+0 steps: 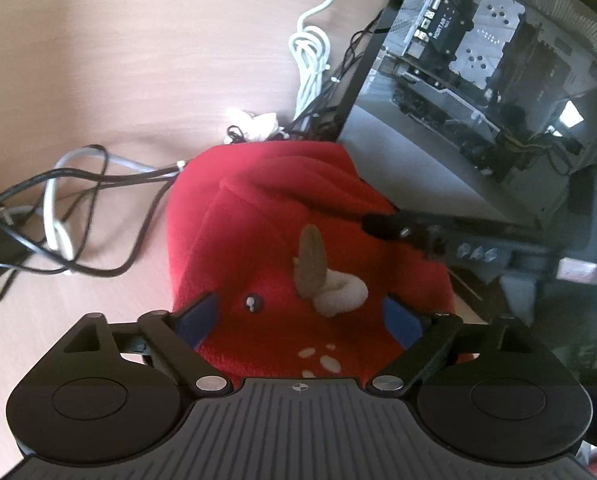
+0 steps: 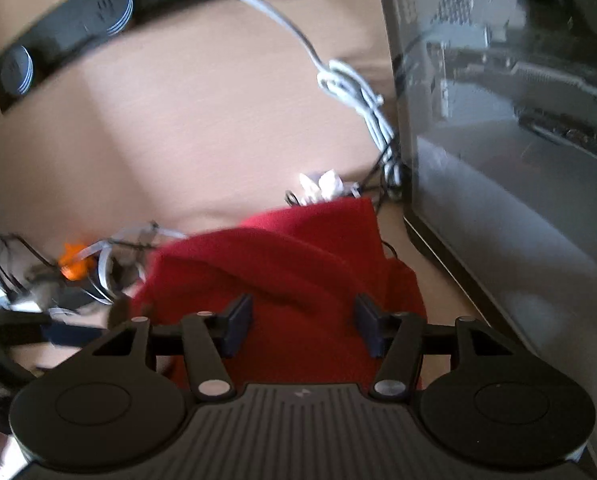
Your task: Fold clothes
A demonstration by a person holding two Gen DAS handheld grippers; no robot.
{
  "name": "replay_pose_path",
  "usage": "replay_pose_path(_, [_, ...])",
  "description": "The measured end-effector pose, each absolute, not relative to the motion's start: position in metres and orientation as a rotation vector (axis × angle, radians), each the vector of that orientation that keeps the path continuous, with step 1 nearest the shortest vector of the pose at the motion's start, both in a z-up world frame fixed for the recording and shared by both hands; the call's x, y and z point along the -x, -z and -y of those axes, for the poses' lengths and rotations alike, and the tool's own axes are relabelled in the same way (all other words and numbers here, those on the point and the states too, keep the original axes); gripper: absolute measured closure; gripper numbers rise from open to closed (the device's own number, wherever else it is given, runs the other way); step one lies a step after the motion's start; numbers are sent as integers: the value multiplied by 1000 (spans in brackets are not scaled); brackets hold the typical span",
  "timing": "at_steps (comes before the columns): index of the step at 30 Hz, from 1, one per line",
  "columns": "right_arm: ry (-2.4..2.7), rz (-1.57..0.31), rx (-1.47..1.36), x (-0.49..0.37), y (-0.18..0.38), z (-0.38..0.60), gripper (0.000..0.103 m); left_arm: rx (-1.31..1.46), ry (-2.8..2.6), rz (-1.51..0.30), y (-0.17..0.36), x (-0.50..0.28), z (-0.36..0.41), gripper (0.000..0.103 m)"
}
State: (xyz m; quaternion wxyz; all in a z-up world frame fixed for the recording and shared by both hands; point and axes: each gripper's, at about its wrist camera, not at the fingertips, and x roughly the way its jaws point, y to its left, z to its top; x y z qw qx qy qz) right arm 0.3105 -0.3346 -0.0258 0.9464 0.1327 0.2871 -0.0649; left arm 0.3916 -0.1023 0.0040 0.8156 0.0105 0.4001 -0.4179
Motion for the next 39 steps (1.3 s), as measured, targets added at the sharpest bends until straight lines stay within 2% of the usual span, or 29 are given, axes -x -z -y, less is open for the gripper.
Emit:
replay_pose_path(2, [151,-612,-279,-301,34,336,33,-53,886,-851,-8,-379,90,9])
replay_pose_path(8, [206,-693,-305,-271,59,342,28,-183,872,-950,14,-345,65,8])
replay_pose_path(13, [263,-690,-252,-252,64,327,28,-325,841,-937,34,-335,79,6])
replay_pose_path(19, [314,-688,-249,-234,67,309,28,-364,853,-919,35,-347,87,6])
replay_pose_path(23, [345,-676,-285,-235,69,305,27,-336,813,-919,34,-360,85,6])
replay_pose_path(25, [342,-681,-269,-240,69,305,22,-308,777,-927,33,-368,83,6])
replay_pose_path(30, [344,-697,-225,-255,71,310,1,-257,694,-938,31,-372,79,4])
replay_pose_path(39, [339,-641,-412,-227,70,321,0,-125,572,-849,13,-331,45,3])
